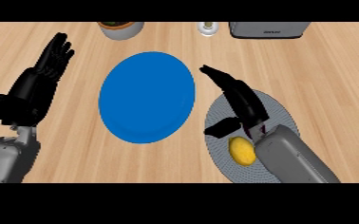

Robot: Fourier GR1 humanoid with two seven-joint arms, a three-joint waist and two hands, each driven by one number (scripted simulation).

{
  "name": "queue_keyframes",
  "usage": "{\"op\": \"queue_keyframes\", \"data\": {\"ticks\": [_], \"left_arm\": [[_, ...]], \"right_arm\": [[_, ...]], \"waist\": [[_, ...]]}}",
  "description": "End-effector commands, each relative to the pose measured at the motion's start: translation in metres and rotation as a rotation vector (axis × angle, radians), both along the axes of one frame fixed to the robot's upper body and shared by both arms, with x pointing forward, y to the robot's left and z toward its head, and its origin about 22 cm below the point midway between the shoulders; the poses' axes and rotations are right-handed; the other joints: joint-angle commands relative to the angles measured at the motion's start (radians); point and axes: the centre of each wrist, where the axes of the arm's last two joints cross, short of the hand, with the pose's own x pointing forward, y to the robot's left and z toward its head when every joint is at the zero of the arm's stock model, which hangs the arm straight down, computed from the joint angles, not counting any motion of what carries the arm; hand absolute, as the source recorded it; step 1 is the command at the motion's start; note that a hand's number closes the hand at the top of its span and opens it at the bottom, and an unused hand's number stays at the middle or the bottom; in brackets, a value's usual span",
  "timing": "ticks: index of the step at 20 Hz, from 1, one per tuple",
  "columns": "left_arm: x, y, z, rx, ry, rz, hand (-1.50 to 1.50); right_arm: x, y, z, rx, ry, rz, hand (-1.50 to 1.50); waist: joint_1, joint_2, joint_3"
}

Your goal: Pick the eggplant from the placemat and place it in the plate

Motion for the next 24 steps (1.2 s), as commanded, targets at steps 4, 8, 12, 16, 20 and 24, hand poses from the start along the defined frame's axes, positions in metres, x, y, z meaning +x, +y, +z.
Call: {"op": "queue_keyframes", "data": {"ticks": [4, 8, 12, 16, 20, 24], "left_arm": [[0.006, 0.005, 0.006, 0.005, -0.012, 0.006, 0.0], [0.005, 0.001, -0.002, -0.01, 0.009, -0.01, 0.0], [-0.005, -0.014, -0.023, -0.003, -0.021, -0.017, 0.0], [-0.001, 0.001, -0.008, 0.002, -0.007, 0.0, 0.0], [0.007, -0.008, -0.001, 0.013, -0.009, -0.011, 0.0], [-0.001, -0.003, 0.003, 0.001, -0.029, 0.005, 0.0]], "right_arm": [[0.017, 0.005, 0.05, -0.492, 0.168, -0.069, -1.5], [0.024, 0.013, 0.057, -0.698, 0.35, -0.038, -1.5], [0.01, 0.027, 0.054, -0.769, 0.473, -0.017, -1.5], [0.02, 0.027, 0.063, -0.822, 0.489, -0.057, -1.5], [0.02, 0.027, 0.036, -0.837, 0.475, -0.114, -1.5], [0.013, 0.015, 0.022, -0.95, 0.496, -0.158, -1.5]], "waist": [[-0.006, -0.003, -0.002], [0.0, 0.002, -0.001], [-0.004, 0.003, 0.001], [0.007, 0.005, 0.002], [0.006, 0.007, 0.003], [0.005, 0.005, 0.003]]}}
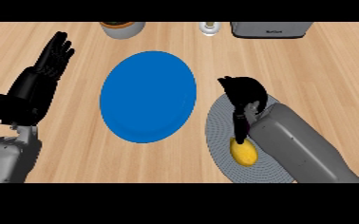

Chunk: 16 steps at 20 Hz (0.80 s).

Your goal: Pick the eggplant from the placemat and place it in the plate

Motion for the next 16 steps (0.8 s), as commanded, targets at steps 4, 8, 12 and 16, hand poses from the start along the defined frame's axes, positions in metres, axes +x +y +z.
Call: {"op": "queue_keyframes", "data": {"ticks": [4, 8, 12, 16], "left_arm": [[0.017, -0.001, 0.003, -0.013, 0.007, -0.013, 0.0], [0.019, -0.005, 0.0, -0.008, -0.003, 0.008, 0.0], [0.012, 0.006, 0.004, 0.0, -0.014, 0.004, 0.0], [0.011, -0.005, 0.002, -0.006, -0.002, -0.003, 0.0]], "right_arm": [[0.009, -0.011, -0.034, -0.122, 0.04, -0.058, -1.5], [0.02, -0.011, -0.038, -0.13, 0.057, -0.073, -1.5], [0.012, -0.032, -0.056, -0.11, 0.102, -0.077, -1.5], [0.02, -0.044, -0.069, -0.097, 0.126, -0.05, -1.5]], "waist": [[0.0, 0.003, 0.0], [0.001, 0.003, 0.0], [0.0, 0.002, 0.0], [0.002, 0.004, 0.001]]}}
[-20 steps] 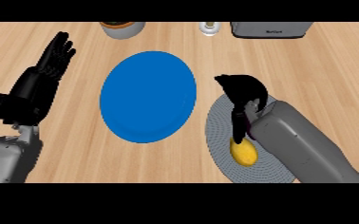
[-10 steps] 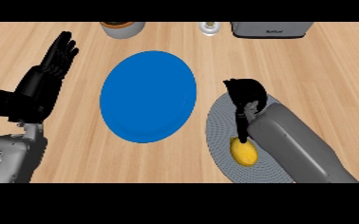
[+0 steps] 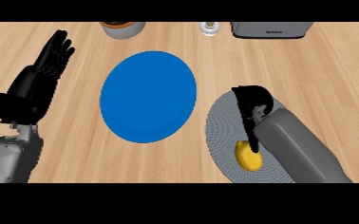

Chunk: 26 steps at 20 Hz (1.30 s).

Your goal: Pick the eggplant from the placemat and place it in the plate

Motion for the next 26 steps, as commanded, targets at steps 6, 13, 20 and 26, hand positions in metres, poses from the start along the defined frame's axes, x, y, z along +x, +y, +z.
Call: {"op": "queue_keyframes", "data": {"ticks": [6, 13, 20, 26], "left_arm": [[-0.006, 0.011, -0.023, -0.003, 0.004, 0.007, 0.0], [-0.001, 0.003, -0.001, -0.007, -0.005, -0.012, 0.0], [0.007, 0.011, -0.007, 0.0, -0.001, 0.014, 0.0], [-0.014, 0.032, -0.019, 0.017, 0.039, 0.129, 0.0]], "right_arm": [[-0.013, -0.005, -0.033, -0.057, 0.037, -0.021, -1.5], [0.001, -0.012, -0.049, 0.004, -0.181, 0.079, 1.5], [-0.021, -0.002, -0.037, 0.0, -0.422, 0.031, 1.5], [-0.06, -0.046, -0.051, -0.066, -0.538, -0.515, 1.5]], "waist": [[-0.004, 0.002, 0.002], [0.008, 0.006, 0.003], [-0.021, -0.003, 0.001], [-0.138, -0.05, -0.002]]}}
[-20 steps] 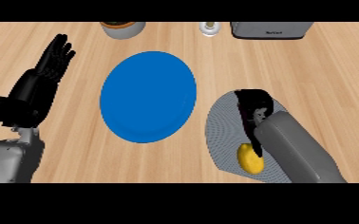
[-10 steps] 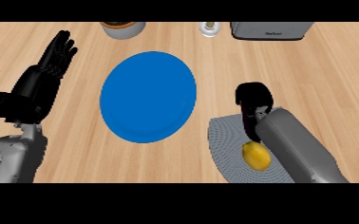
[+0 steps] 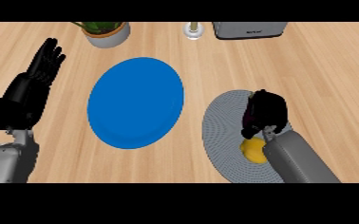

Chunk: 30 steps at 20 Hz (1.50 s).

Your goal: Pick the eggplant from the placemat and place it in the plate

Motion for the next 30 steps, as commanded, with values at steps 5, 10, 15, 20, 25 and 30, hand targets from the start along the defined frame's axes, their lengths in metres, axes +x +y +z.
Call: {"op": "queue_keyframes", "data": {"ticks": [5, 10, 15, 20, 25, 30], "left_arm": [[-0.007, 0.015, -0.006, 0.003, 0.016, 0.038, 0.0], [-0.001, -0.004, 0.005, -0.004, -0.006, -0.002, 0.0], [-0.007, -0.005, 0.006, -0.002, -0.002, -0.058, 0.0], [0.002, -0.026, 0.02, 0.006, -0.018, -0.091, 0.0], [0.008, -0.03, 0.012, -0.022, -0.026, -0.102, 0.0], [0.016, -0.015, 0.011, -0.004, -0.033, -0.105, 0.0]], "right_arm": [[-0.088, 0.039, 0.017, 0.157, -0.231, -0.241, 1.5], [-0.137, 0.083, 0.077, 0.293, -0.465, -0.117, 1.5], [-0.177, 0.12, 0.119, 0.444, -0.638, -0.044, 1.5], [-0.166, 0.146, 0.138, 0.444, -0.68, 0.032, 1.5], [-0.139, 0.159, 0.151, 0.429, -0.645, 0.047, 1.5], [-0.098, 0.166, 0.148, 0.52, -0.646, 0.022, 1.5]], "waist": [[-0.026, 0.007, 0.005], [0.014, 0.015, 0.006], [0.065, 0.026, 0.008], [0.093, 0.041, 0.009], [0.105, 0.045, 0.008], [0.113, 0.048, 0.008]]}}
